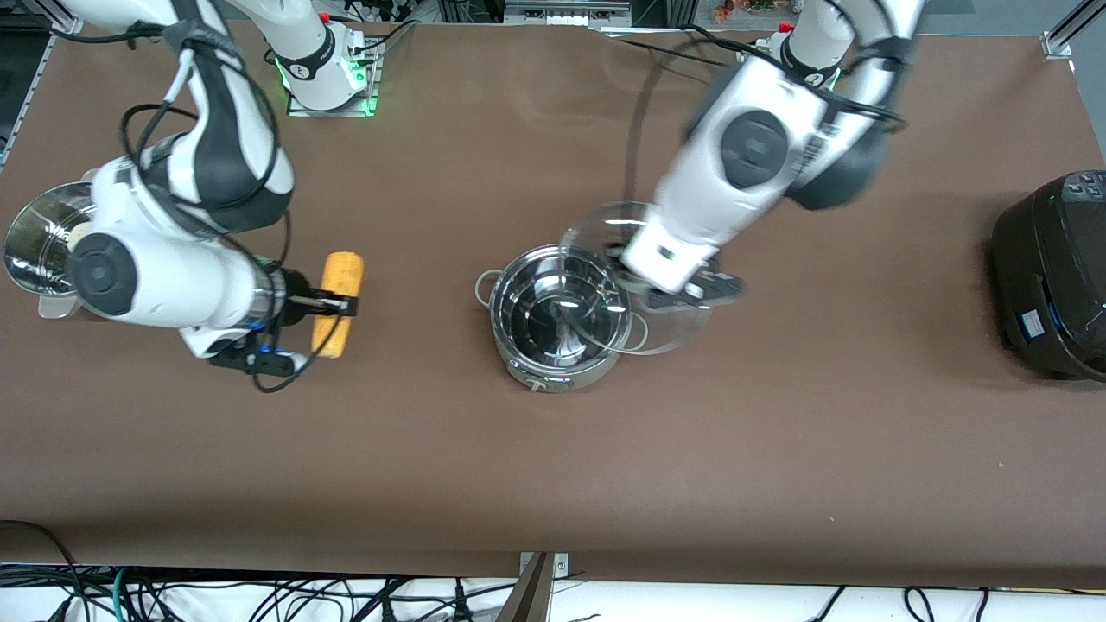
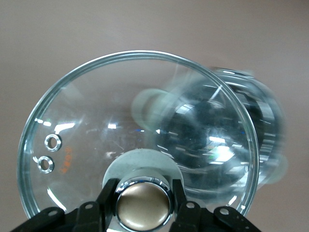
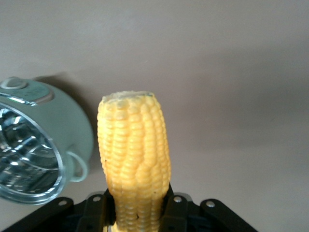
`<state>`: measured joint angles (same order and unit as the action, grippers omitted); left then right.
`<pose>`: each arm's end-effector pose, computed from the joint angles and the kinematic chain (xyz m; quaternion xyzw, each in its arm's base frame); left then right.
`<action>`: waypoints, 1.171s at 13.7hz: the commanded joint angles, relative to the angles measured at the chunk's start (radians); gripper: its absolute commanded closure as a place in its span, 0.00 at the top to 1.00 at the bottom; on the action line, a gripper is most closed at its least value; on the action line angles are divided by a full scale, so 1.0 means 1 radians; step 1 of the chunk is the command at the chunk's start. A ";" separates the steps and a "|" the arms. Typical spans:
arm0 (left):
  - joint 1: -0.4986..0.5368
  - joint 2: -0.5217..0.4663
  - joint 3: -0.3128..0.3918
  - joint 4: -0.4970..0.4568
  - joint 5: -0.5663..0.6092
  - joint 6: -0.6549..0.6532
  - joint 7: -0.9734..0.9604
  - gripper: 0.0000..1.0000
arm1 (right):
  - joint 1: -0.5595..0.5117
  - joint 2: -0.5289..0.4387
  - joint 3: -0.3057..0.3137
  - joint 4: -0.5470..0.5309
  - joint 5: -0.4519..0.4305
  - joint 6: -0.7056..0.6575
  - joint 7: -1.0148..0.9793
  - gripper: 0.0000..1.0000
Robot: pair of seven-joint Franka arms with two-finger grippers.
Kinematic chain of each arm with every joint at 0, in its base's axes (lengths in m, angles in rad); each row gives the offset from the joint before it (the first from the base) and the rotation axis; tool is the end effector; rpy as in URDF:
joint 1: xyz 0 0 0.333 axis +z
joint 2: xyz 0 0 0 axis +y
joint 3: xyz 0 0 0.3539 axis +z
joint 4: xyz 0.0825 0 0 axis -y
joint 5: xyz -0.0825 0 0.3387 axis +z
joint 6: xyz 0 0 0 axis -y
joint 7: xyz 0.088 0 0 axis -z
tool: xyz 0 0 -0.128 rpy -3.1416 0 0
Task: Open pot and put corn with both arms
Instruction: 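Carry the corn over the pot while the left gripper sets the lid down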
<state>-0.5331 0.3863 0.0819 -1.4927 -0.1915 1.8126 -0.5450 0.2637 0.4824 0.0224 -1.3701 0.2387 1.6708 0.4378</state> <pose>0.5612 -0.3028 0.4739 0.9941 0.0701 -0.0650 0.0519 0.6165 0.2075 0.4551 -0.9835 0.0982 0.1274 0.0824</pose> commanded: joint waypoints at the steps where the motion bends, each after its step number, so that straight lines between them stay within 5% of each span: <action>1: 0.096 -0.096 -0.011 -0.176 0.121 0.019 0.179 0.00 | 0.095 0.016 -0.006 0.023 0.017 0.059 0.157 0.00; 10: 0.333 -0.124 0.018 -0.489 0.201 0.283 0.473 0.00 | 0.388 0.215 -0.007 0.023 0.016 0.622 0.582 0.00; 16: 0.375 -0.116 0.067 -0.558 0.087 0.304 0.683 0.00 | 0.429 0.311 -0.007 0.019 0.013 0.652 0.581 0.00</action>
<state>-0.1477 0.3074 0.1531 -2.0092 -0.0802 2.1074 0.1003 0.6694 0.7710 0.0246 -1.3723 0.2434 2.3252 1.0106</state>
